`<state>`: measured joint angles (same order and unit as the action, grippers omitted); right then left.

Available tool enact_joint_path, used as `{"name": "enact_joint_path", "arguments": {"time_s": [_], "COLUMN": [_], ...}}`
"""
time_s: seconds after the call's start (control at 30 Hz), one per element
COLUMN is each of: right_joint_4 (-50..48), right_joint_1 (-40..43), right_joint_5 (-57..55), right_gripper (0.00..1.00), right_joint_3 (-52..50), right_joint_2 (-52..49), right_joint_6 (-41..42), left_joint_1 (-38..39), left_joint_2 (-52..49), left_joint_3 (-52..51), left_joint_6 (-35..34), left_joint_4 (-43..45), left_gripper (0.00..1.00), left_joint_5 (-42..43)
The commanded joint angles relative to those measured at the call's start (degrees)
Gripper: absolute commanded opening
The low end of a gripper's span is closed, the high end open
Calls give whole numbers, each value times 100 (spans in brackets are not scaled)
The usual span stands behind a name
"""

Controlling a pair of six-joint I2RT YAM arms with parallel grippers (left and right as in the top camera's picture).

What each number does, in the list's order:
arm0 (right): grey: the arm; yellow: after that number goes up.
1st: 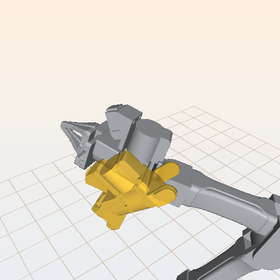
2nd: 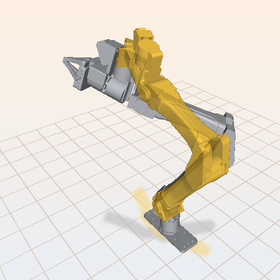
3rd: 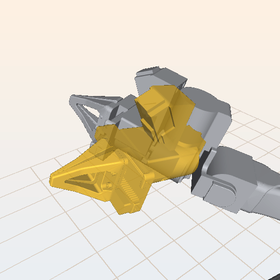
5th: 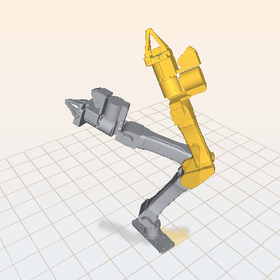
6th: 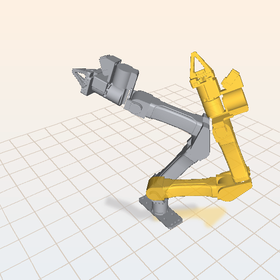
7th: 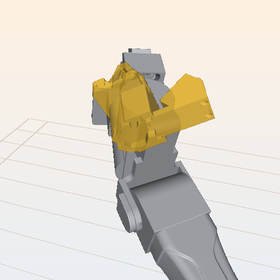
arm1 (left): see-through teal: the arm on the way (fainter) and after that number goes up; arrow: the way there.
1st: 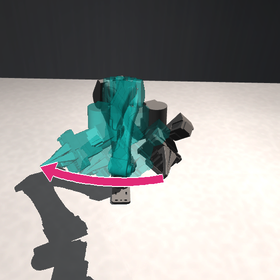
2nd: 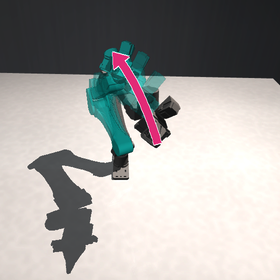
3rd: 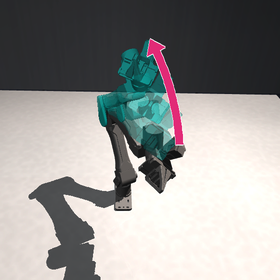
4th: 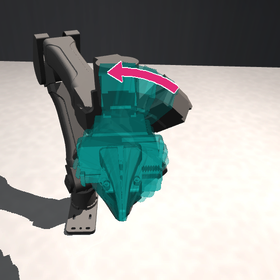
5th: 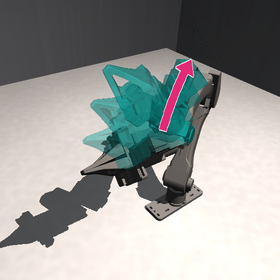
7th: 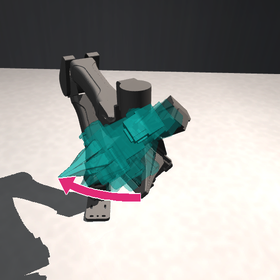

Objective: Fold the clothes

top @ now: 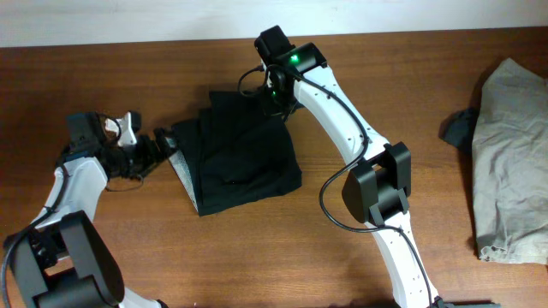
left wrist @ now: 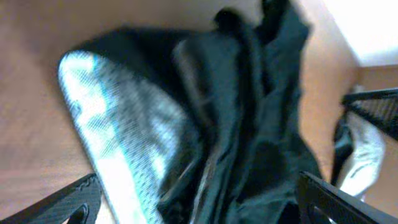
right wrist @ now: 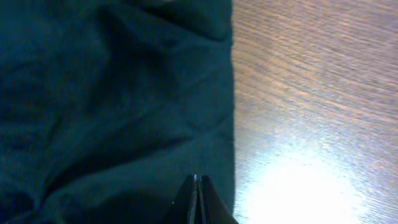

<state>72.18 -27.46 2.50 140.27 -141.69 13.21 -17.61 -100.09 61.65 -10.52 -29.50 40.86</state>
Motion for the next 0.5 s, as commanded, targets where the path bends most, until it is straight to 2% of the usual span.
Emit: {"name": "enact_joint_path", "arguments": {"time_s": [0.0,0.23,0.37,0.47], "right_joint_4": [55,98,114,109], "right_joint_1": [35,310,507,544], "right_joint_5": [-450,-468,-271,-129], "right_gripper": [4,4,4,4], "right_joint_3": [-22,-22,-24,-24], "right_joint_2": [-278,-402,-420,-511], "right_joint_6": [234,494,529,529], "left_joint_1": [61,68,68,72], "left_joint_2": [59,57,46,-31], "left_joint_3": [-199,-918,-1351,-1473], "left_joint_6": [-284,-271,-271,-201], "left_joint_4": [-116,551,1495,1631], "left_gripper": [99,99,99,99], "left_joint_5": [-592,-721,-96,17]}}
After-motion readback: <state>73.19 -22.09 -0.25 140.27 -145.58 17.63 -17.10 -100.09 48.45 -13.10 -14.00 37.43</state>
